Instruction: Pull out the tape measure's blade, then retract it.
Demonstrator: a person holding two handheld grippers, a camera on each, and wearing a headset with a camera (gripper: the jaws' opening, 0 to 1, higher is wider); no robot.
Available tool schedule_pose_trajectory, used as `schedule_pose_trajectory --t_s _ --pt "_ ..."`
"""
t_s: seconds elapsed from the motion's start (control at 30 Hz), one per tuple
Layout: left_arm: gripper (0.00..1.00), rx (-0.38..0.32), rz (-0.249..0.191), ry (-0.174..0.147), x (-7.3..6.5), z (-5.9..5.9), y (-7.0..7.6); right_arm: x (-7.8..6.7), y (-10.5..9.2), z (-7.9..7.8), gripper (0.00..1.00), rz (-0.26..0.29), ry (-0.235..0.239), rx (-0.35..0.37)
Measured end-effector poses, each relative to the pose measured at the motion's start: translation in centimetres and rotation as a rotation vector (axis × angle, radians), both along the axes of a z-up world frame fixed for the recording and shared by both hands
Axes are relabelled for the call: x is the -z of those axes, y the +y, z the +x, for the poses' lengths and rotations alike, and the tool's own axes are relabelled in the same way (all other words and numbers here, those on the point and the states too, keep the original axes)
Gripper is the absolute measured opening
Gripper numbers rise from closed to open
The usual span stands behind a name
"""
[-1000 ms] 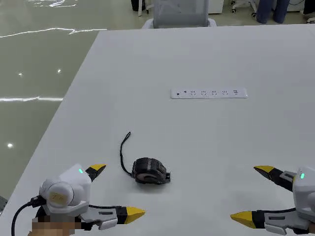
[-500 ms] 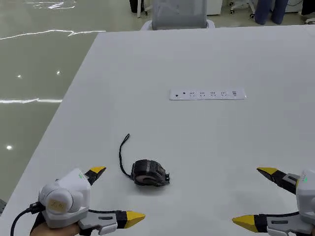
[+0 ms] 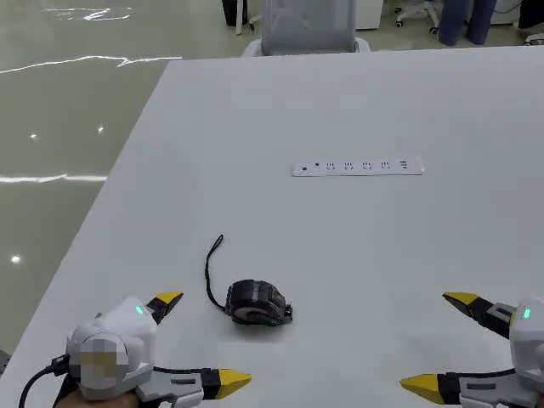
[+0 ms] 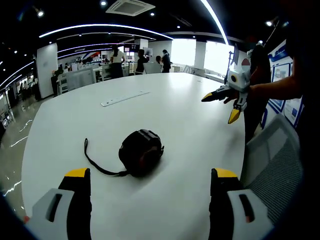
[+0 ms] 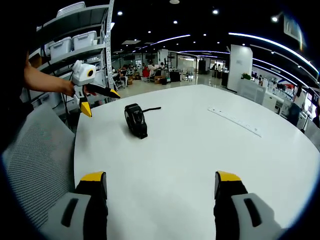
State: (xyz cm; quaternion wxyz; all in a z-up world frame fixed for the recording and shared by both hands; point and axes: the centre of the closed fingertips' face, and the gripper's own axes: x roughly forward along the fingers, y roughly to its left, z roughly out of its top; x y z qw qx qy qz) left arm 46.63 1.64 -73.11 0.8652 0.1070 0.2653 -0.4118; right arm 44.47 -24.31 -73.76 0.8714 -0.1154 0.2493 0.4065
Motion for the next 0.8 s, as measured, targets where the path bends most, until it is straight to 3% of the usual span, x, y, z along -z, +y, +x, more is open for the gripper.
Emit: schedule_pose_trajectory --t_s 0.8 --pt "0.99 0.004 0.009 -0.012 -0.21 -0.02 0.09 -0.02 0.27 0.06 0.91 0.011 0.003 0.008"
